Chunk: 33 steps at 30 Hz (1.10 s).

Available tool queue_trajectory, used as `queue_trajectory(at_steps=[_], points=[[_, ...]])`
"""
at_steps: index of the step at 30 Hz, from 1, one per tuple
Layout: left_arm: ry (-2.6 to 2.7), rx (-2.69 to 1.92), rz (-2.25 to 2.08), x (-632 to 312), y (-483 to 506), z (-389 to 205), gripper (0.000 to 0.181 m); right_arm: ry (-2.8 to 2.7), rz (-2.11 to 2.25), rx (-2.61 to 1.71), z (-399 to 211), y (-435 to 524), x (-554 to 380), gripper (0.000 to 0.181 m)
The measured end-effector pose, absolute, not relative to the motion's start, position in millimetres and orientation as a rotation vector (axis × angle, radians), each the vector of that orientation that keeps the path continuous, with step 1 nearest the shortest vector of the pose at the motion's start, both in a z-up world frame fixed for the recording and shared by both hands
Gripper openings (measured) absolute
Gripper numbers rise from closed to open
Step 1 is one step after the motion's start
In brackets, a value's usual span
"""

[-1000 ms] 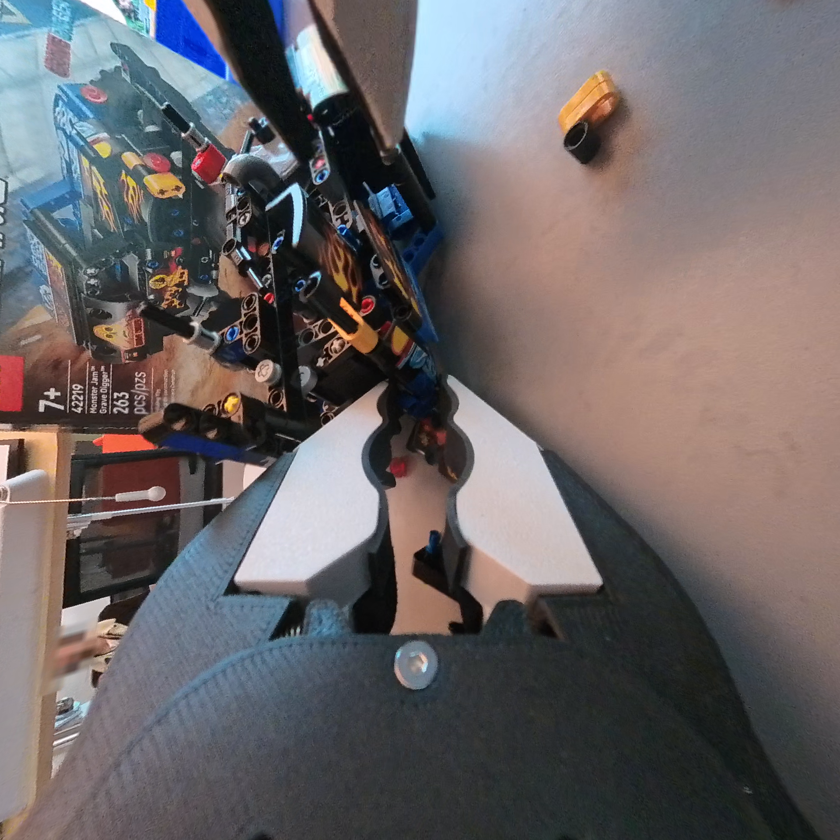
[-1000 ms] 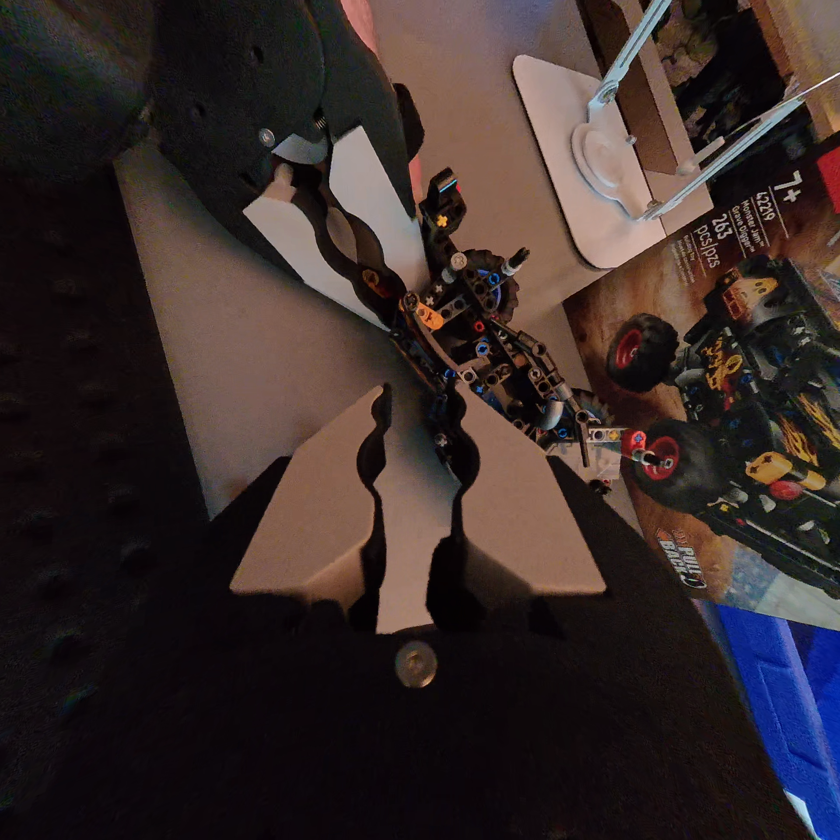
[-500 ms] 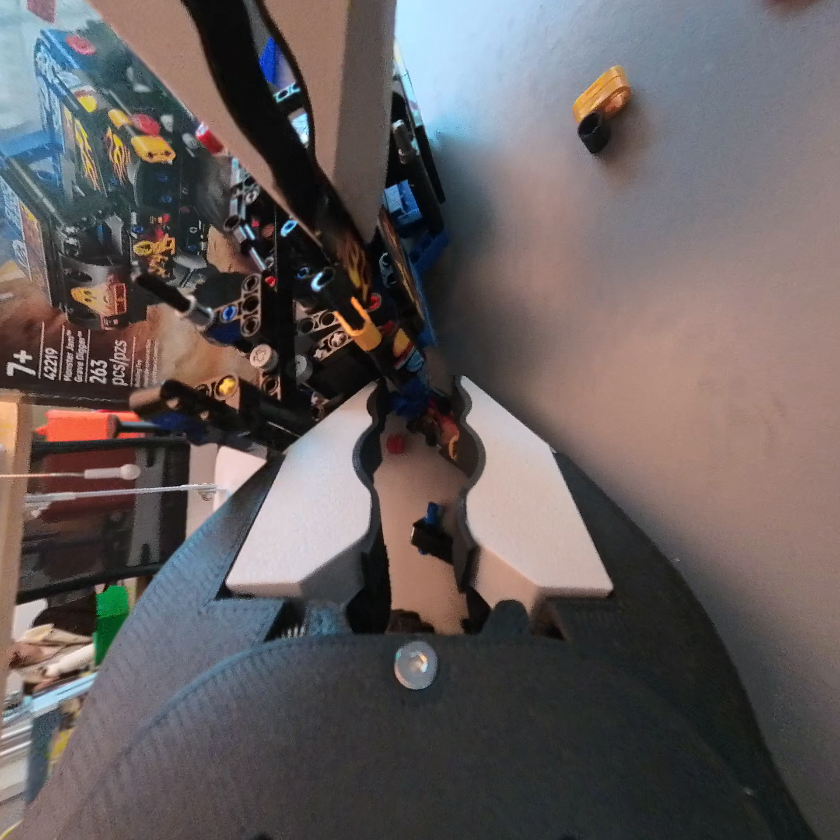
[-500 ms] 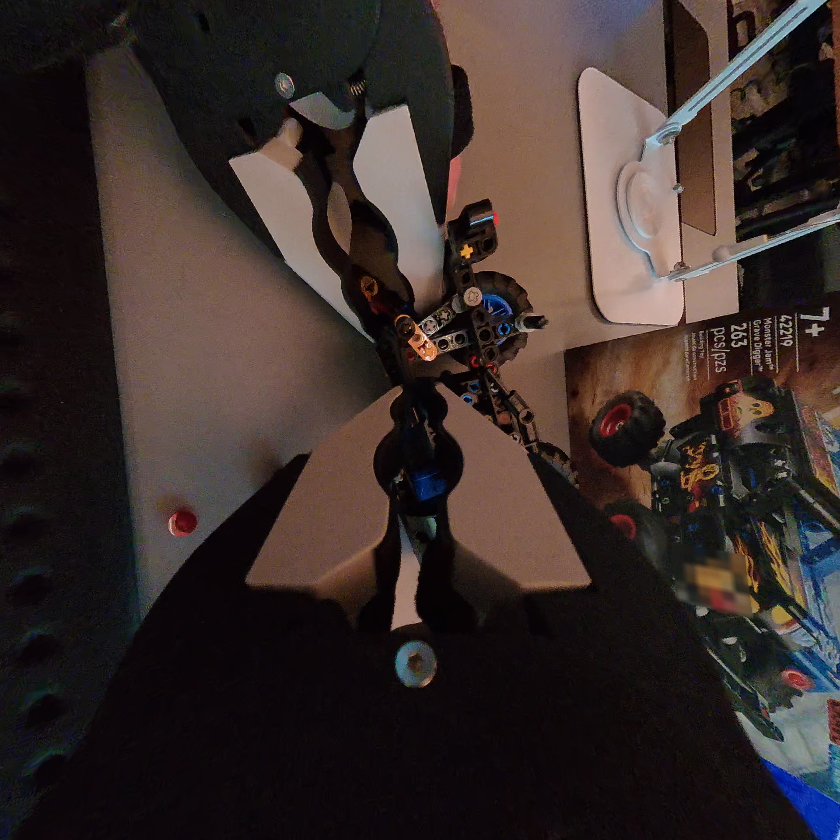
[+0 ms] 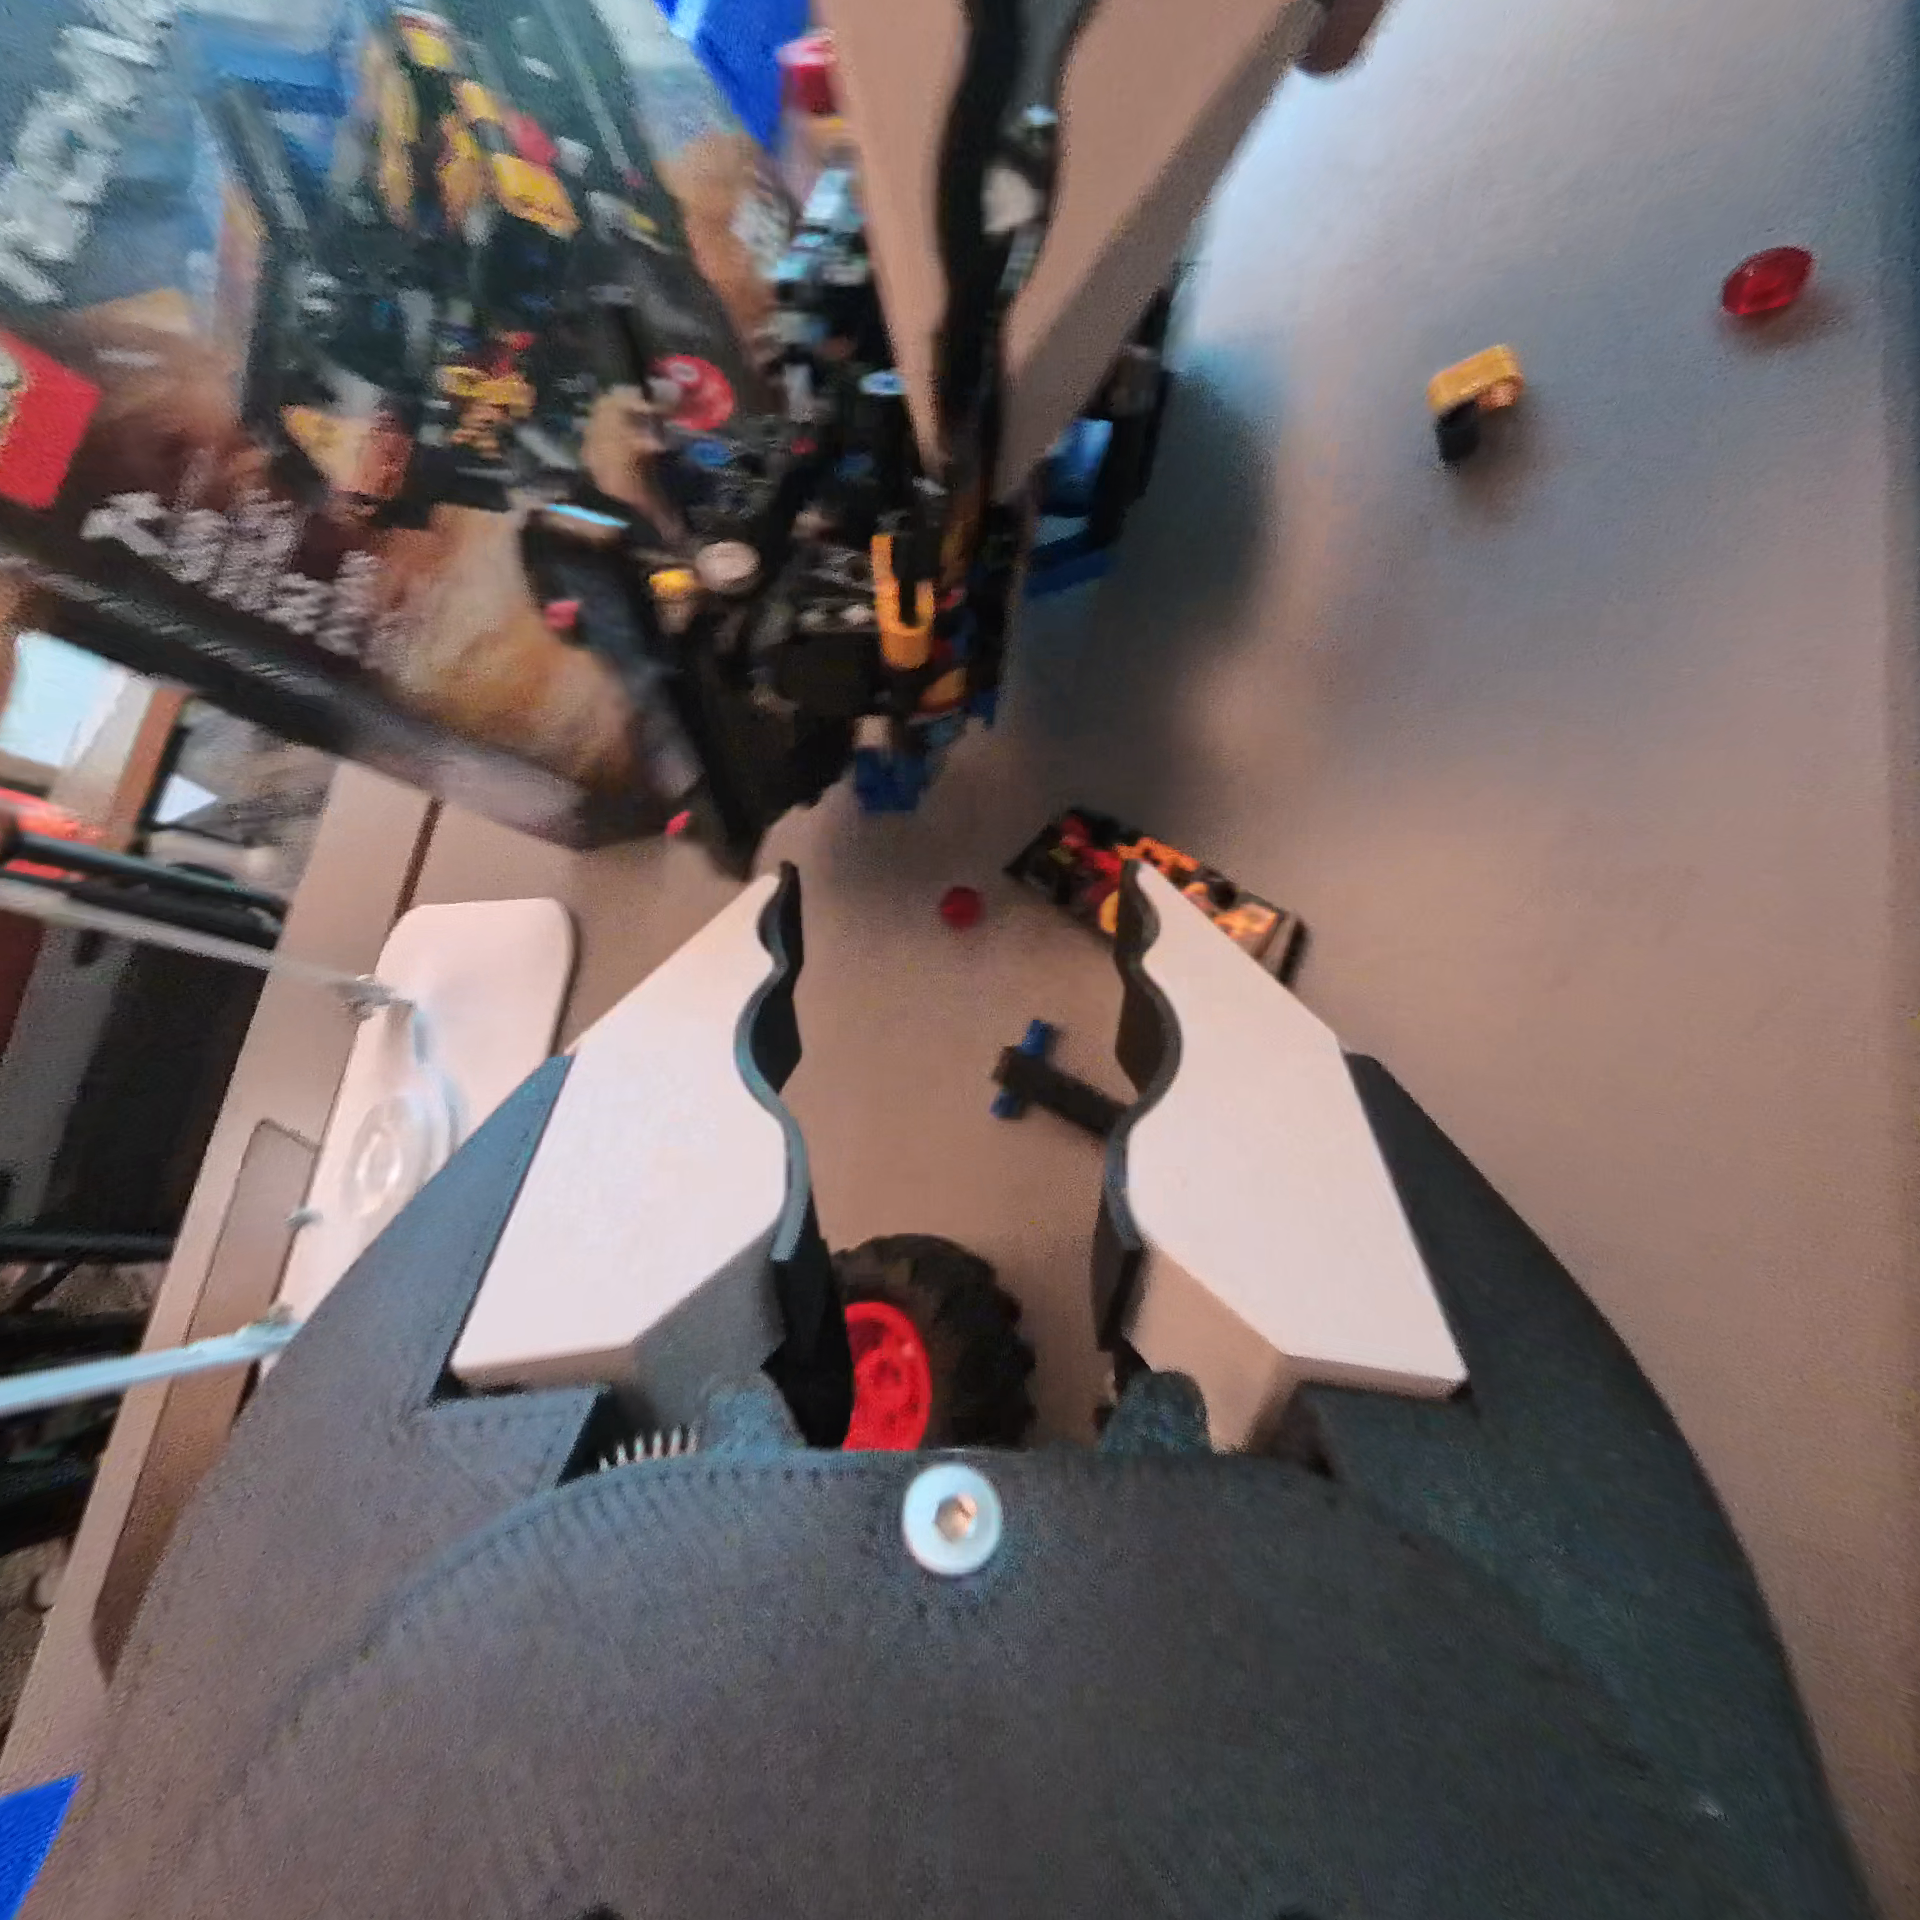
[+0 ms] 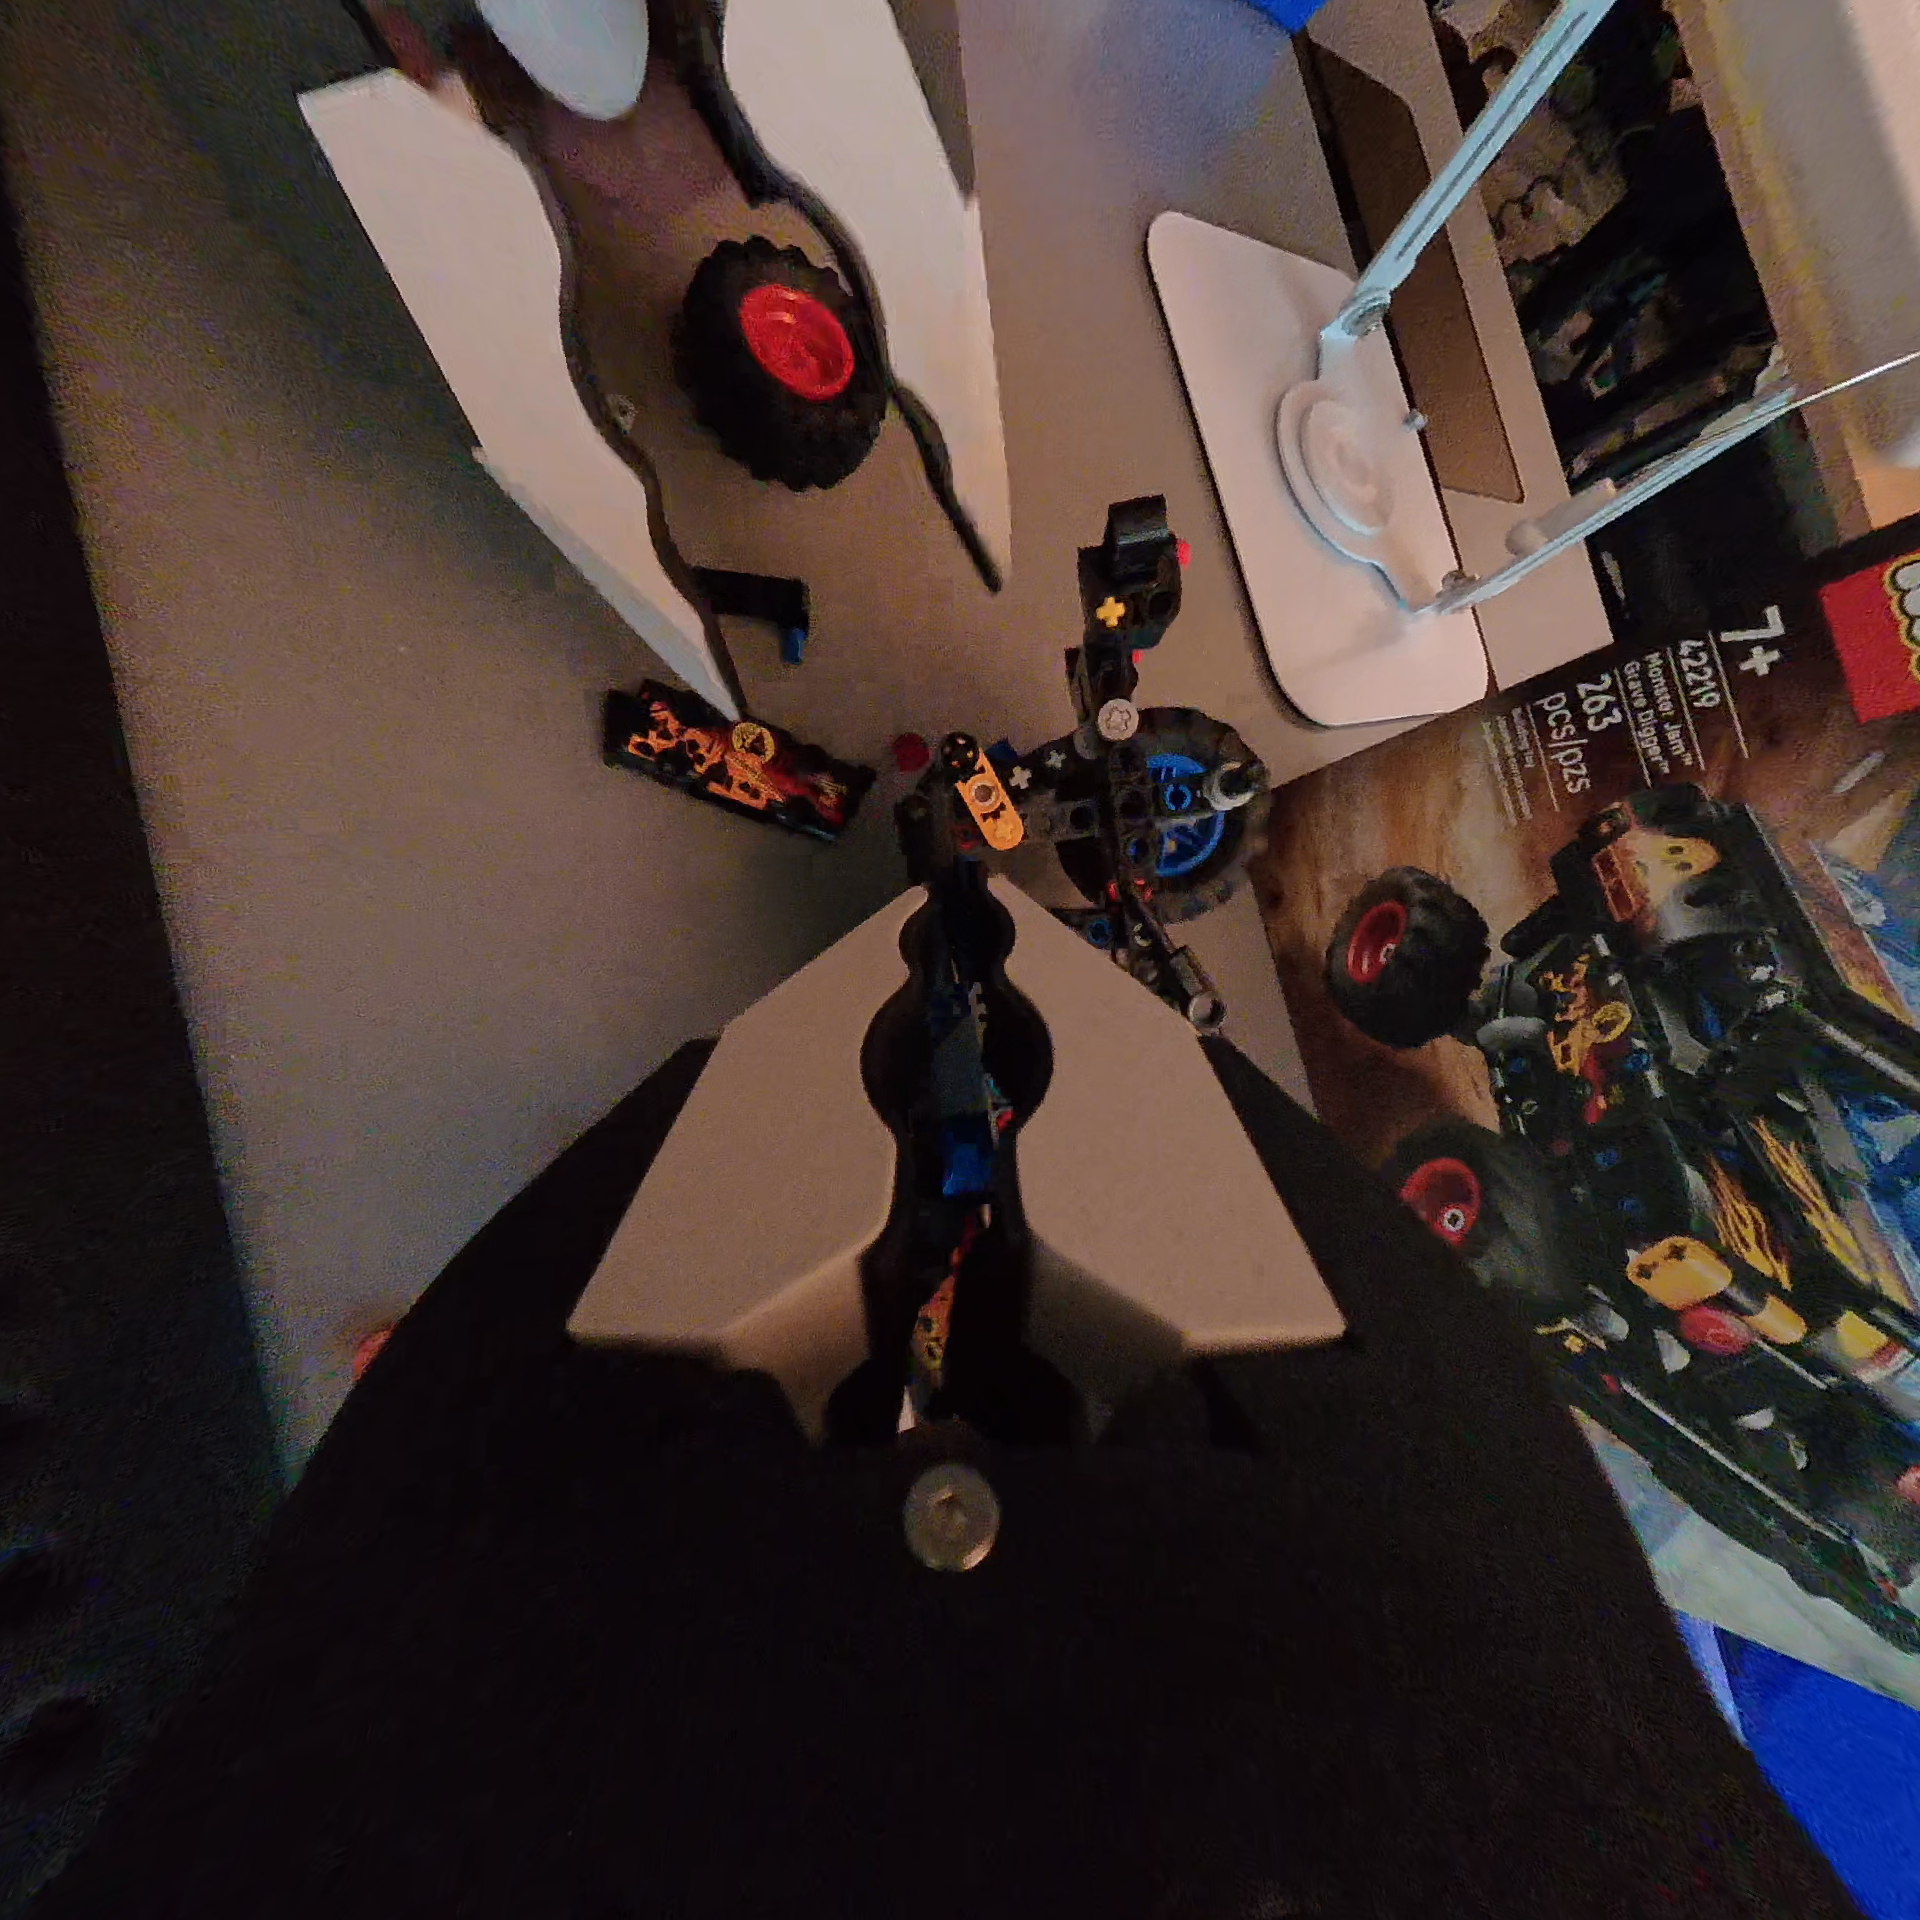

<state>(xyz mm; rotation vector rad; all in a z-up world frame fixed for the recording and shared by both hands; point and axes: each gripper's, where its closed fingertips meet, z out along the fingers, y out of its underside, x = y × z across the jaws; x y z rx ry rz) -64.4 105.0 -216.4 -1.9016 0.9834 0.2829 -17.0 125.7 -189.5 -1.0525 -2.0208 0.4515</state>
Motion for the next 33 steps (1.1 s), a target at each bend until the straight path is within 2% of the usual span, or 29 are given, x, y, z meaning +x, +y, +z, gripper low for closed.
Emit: queue_trajectory(at_steps=[4,6,10,13,21,24,27,33], points=[[0.866,-1.796,0.289,-66.8,108.7,-184.1,0.084,-2.067,0.463,-1.044,-199.3,118.8,-18.9,0.000],[0.920,-1.804,0.349,-58.7,119.9,-195.5,0.112,-2.089,0.467,-1.038,-203.6,114.9,-21.8,0.000],[0.996,-1.870,0.353,-51.7,141.6,-218.8,0.116,-2.121,0.463,-1.010,-204.5,110.4,-26.7,0.000],[0.952,-1.867,0.243,-52.4,149.0,-210.0,0.091,-2.135,0.500,-1.000,-203.6,106.7,-27.6,0.000],[0.991,-1.877,0.269,-54.2,153.0,-217.0,0.091,-2.132,0.498,-0.955,-203.7,101.3,-29.7,0.000],[0.988,-1.918,0.275,-60.1,157.2,-224.7,0.086,-2.037,0.809,-0.876,-167.3,67.5,-31.9,0.000],[1.062,-1.917,0.302,-55.8,155.5,-231.4,0.054,-2.077,0.625,-0.891,-175.2,83.6,-30.2,0.000],[1.042,-1.915,0.327,-62.4,158.9,-229.7,0.043,-2.073,0.733,-0.988,-166.1,93.6,6.2,0.000]])
